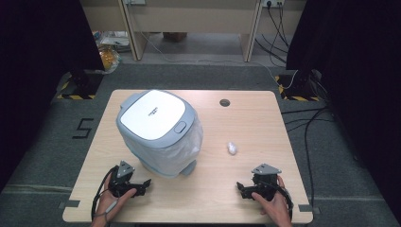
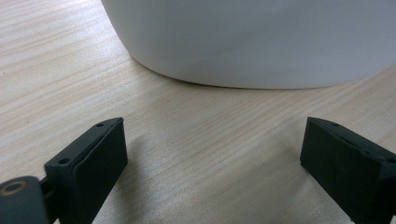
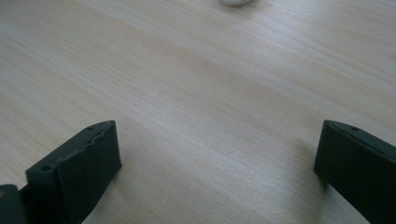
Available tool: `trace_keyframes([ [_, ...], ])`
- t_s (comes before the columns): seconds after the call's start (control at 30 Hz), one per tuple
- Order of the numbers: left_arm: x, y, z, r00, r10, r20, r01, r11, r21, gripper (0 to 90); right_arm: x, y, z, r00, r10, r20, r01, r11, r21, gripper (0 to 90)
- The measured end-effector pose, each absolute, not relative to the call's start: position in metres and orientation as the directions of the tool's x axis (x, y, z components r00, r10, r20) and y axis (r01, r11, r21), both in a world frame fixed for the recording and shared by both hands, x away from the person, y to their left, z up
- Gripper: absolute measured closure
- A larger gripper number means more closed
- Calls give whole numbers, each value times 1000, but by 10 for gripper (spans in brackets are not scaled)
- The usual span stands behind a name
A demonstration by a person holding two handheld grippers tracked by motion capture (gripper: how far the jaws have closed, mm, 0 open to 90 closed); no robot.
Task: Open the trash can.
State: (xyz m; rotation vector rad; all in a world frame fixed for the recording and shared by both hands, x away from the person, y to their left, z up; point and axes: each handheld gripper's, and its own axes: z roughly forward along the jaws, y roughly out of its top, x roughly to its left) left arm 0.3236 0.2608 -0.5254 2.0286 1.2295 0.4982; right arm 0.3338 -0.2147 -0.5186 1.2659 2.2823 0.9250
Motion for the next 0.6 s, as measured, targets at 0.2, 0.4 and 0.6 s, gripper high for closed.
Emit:
trace_keyframes([
  [0.2, 323, 265, -524, 457, 887, -65, 605, -257, 754, 150, 333, -215, -515, -523, 852, 24, 601, 348, 719, 223],
  [0.4, 324, 271, -522, 412, 908, -78, 595, -203, 778, 150, 333, -208, -500, -537, 843, 42, 552, 314, 773, 176],
  [0.6, 331, 276, -510, 353, 929, -110, 573, -122, 811, 150, 351, -184, -482, -557, 830, 32, 505, 307, 807, 184],
])
